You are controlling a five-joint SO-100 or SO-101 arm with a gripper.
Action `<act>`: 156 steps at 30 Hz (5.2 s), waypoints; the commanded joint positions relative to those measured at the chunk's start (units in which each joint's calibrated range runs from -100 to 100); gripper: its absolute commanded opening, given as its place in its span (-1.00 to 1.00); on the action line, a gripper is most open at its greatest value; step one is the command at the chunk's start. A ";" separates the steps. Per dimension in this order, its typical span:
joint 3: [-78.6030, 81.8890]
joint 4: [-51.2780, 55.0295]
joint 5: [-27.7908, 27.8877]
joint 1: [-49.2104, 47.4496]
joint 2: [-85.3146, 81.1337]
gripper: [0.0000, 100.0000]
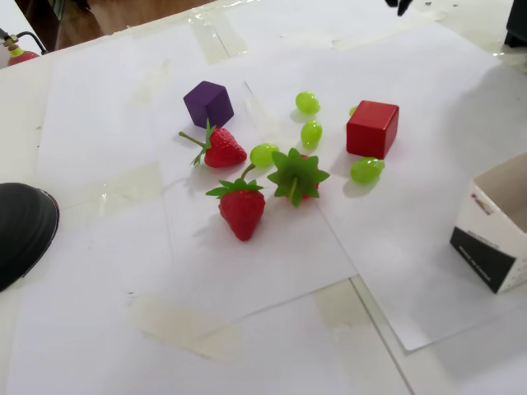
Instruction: Put the red cube on top of the purple cube
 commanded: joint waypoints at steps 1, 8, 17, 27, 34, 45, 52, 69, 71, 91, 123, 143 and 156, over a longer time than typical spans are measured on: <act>0.72 -2.95 -0.93 -0.78 1.02 -1.00; 7.26 -7.69 -4.15 -2.18 2.14 -0.97; 18.53 -16.59 -7.23 -3.72 -0.01 -0.63; 23.81 -21.08 -7.86 -3.79 -1.04 -0.51; 22.90 -23.21 -7.91 -4.23 2.14 -0.50; 23.26 -26.31 -7.57 -5.26 7.13 -0.49; 23.17 -27.46 -8.11 -5.78 9.79 -0.49; 21.72 -27.87 -7.18 -6.07 14.43 -0.53; 21.44 -27.87 -7.08 -5.85 14.69 -0.56; 14.08 -22.88 -6.20 -3.50 14.86 -0.86; -32.01 11.27 -4.44 6.50 19.42 -0.90; -73.01 17.72 -1.95 13.41 43.24 -0.90; -82.74 17.56 -0.54 14.81 56.57 -0.91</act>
